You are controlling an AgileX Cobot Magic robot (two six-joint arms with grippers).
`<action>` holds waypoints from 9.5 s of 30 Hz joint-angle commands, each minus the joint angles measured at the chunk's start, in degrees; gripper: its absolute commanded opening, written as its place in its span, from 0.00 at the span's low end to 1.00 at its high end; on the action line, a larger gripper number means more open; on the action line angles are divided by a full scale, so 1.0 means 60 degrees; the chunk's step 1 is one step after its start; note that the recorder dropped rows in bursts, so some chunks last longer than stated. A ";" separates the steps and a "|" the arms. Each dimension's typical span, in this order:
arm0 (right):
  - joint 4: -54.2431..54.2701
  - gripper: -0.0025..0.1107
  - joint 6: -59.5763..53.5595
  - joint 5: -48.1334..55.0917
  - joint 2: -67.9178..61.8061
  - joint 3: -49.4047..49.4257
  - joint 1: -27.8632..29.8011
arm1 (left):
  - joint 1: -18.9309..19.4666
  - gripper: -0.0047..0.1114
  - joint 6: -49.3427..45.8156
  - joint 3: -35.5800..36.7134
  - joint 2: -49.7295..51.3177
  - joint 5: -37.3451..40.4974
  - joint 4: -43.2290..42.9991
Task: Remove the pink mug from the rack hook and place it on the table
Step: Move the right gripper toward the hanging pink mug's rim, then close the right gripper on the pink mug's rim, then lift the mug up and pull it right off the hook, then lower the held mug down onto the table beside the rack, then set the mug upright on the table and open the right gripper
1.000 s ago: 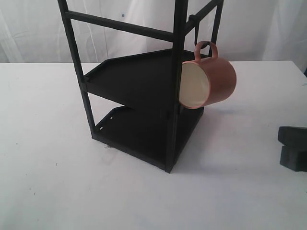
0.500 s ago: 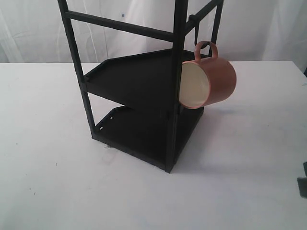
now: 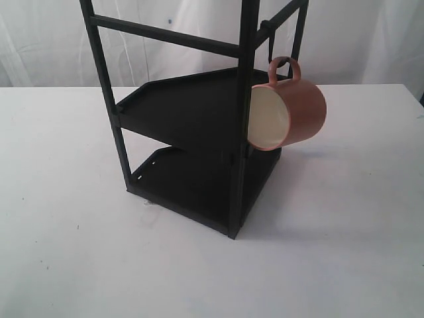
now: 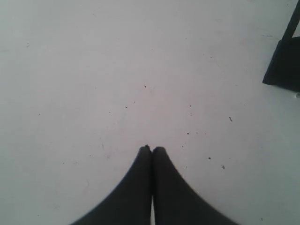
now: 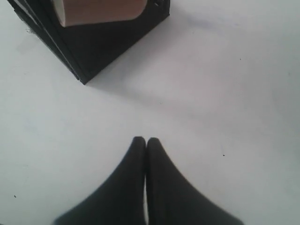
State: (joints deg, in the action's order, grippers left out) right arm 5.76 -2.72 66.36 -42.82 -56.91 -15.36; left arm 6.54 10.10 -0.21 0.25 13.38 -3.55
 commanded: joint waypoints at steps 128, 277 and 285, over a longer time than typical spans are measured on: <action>-0.2482 0.07 0.3054 -0.2997 -0.3867 -0.1166 -0.1262 | -0.0065 0.04 0.0030 0.0034 -0.0042 -0.0009 0.0002; -0.2267 0.15 0.1031 -0.4106 -0.8792 -0.0171 -0.1225 | -0.0065 0.04 0.0030 0.0034 -0.0042 -0.0009 0.0002; -0.2767 0.18 0.1787 -0.3767 -0.8792 -0.0304 -0.1225 | -0.0065 0.04 0.0030 0.0034 -0.0042 -0.0009 0.0002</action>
State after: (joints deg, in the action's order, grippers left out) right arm -9.68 6.95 43.39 -95.64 -58.72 -22.91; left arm 6.54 10.10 -0.21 0.25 13.38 -3.55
